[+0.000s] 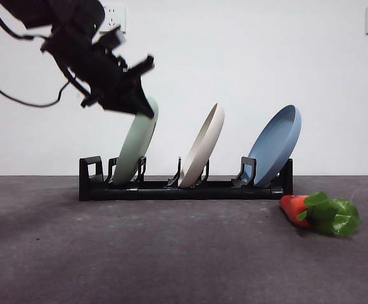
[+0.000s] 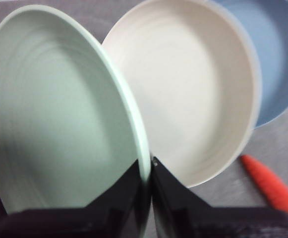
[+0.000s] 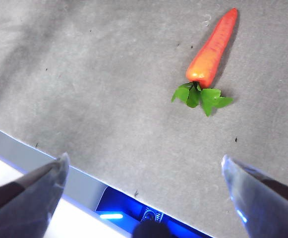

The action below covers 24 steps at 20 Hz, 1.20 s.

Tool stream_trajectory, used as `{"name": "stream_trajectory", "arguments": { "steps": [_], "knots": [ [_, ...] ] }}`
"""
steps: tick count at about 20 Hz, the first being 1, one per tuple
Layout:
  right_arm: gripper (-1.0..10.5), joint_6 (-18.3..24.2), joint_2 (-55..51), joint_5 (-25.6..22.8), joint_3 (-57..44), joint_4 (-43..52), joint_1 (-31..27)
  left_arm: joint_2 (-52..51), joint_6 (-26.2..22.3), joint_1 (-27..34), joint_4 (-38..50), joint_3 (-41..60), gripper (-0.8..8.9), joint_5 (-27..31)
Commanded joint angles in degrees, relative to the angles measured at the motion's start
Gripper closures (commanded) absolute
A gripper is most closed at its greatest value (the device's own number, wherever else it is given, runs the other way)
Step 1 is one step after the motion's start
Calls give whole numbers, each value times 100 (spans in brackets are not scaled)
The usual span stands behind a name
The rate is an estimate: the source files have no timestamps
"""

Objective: Take the green plate from the plate rack,put the plate on the table,take the carrot from the table,put the carrot in the plate

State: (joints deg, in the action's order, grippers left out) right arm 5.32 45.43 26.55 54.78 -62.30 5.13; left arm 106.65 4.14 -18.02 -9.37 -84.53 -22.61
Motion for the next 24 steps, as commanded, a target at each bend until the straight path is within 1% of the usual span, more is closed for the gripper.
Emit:
{"name": "stream_trajectory", "arguments": {
  "steps": [1, 4, 6, 7, 9, 10, 12, 15, 16, 18, 21, 24],
  "knots": [
    [289, -37, -4, 13, 9, 28, -9, -389, 37, -59, 101, 4, 820, -181],
    [289, -37, -4, 13, 9, 28, -9, -986, 37, -72, -175, 4, 820, -205],
    [289, -39, -4, 13, 9, 28, -9, -1488, 28, -140, -621, 4, 820, -208],
    [289, -44, -4, 13, 9, 28, -9, -1773, -52, -212, -946, 4, 820, -173],
    [289, -74, -4, 13, 9, 28, -9, -2332, -693, -448, -1733, 4, 820, -52],
    [289, -81, -4, 15, 9, 31, -9, -2590, -1040, -634, -2170, 4, 820, 251],
    [289, -81, -4, 15, 9, 33, -9, -2979, -1554, -1128, -2994, 4, 819, 1126],
    [289, -81, -4, 15, 9, 33, -9, -3119, -2022, -1934, -3899, 15, 819, 2223],
    [289, -81, -7, 15, 9, 31, -9, -3099, -2129, -2153, -4076, 68, 819, 2474],
    [289, -81, -7, 15, 9, 33, -9, -3086, -2192, -2669, -4015, 417, 819, 2859],
    [289, -79, -4, 15, 9, 35, -9, -3021, -2179, -3309, -3368, 1228, 819, 3484],
    [289, -92, -4, 15, 9, 33, -9, -2662, -2400, -3661, -2568, 1954, 819, 3768]
  ]
}}
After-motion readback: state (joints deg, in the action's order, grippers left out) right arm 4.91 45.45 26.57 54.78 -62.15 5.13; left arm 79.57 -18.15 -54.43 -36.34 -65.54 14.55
